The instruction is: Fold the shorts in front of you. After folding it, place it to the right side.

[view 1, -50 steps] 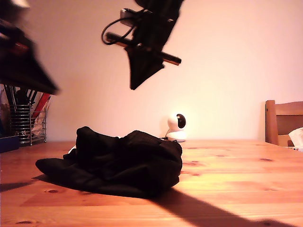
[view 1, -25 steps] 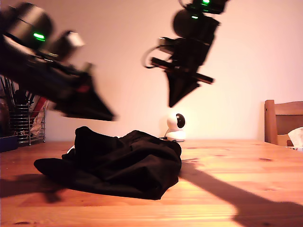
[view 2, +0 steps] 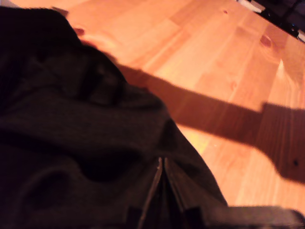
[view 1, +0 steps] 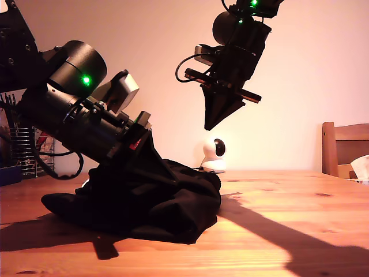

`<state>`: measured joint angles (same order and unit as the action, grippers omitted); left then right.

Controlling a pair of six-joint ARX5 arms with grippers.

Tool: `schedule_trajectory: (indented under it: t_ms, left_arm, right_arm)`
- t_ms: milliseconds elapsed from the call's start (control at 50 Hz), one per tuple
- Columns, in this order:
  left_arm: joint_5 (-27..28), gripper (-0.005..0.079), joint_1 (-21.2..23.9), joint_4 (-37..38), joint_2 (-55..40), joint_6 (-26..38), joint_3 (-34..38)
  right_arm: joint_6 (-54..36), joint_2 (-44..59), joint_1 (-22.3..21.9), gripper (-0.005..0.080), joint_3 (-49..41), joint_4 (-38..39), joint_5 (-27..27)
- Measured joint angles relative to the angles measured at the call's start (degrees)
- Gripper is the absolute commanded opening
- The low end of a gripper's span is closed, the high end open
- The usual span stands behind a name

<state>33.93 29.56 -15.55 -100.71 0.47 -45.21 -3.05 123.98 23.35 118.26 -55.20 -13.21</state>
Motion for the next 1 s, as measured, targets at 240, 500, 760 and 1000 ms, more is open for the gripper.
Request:
schedule_trajectory:
  t_ms: [240,500,760,1000]
  left_arm:
    - [-1.36,-0.0021,1.01,2.34,-3.96,-0.28,0.0]
    - [-6.6,-0.0021,1.49,10.67,-3.48,-0.13,-1.44]
    - [-12.9,-0.0021,1.49,28.81,-1.36,7.74,-6.86]
    - [-26.49,-0.0021,1.7,49.51,-0.5,16.2,-13.31]
  right_arm:
    - [-0.02,0.0,-0.02,-0.0013,0.0,-0.11,-0.02]
    - [-0.02,0.0,0.0,-0.0013,0.0,-0.13,-0.02]
    - [-0.17,0.0,0.0,-0.0013,0.0,-0.13,-2.93]
    - [-1.81,0.0,0.04,-0.0013,0.0,-1.01,-3.02]
